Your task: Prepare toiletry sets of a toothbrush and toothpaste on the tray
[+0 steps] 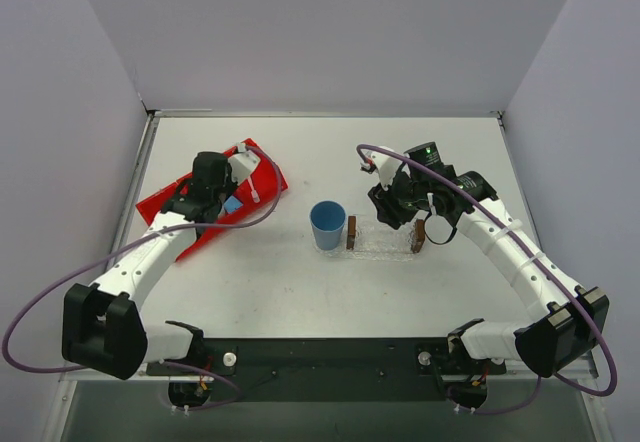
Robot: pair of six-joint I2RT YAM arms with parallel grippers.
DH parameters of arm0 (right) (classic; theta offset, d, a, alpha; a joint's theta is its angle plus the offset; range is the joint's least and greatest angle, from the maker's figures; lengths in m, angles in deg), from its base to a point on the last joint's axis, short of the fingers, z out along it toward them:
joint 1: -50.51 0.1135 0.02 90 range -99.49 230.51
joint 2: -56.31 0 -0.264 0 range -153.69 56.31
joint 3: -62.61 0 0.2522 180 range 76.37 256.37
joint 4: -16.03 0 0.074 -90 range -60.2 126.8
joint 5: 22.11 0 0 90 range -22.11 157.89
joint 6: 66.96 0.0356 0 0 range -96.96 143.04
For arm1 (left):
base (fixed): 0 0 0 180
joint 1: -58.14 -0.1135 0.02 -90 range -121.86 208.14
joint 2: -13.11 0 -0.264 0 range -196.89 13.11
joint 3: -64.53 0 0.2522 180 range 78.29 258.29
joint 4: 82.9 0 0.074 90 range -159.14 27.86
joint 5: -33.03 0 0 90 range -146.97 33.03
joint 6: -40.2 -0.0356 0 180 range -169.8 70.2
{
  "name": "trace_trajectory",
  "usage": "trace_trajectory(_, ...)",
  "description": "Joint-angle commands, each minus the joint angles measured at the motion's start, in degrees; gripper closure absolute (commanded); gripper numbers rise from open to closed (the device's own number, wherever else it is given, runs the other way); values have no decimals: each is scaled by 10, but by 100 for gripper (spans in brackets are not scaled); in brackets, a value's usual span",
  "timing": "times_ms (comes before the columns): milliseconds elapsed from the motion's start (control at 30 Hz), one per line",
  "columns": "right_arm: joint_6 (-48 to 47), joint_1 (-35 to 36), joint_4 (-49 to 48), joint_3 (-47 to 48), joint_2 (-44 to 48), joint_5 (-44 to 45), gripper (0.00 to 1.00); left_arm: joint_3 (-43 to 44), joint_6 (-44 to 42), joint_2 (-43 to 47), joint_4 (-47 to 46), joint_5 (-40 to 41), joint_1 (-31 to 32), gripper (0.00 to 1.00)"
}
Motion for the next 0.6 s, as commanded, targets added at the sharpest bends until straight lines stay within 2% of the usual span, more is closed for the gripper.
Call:
trace_trajectory(0, 6, -5, -4, -1, 1, -11, 62, 26, 27, -17, 15, -33, -20, 100)
trace_trajectory(333, 6, -7, -5, -2, -2, -10, 62, 53, 63, -40, 63, -127, -76, 75)
trace_trajectory(567, 6, -7, -5, -1, -4, -8, 62, 61, 74, -43, 76, -157, -89, 69)
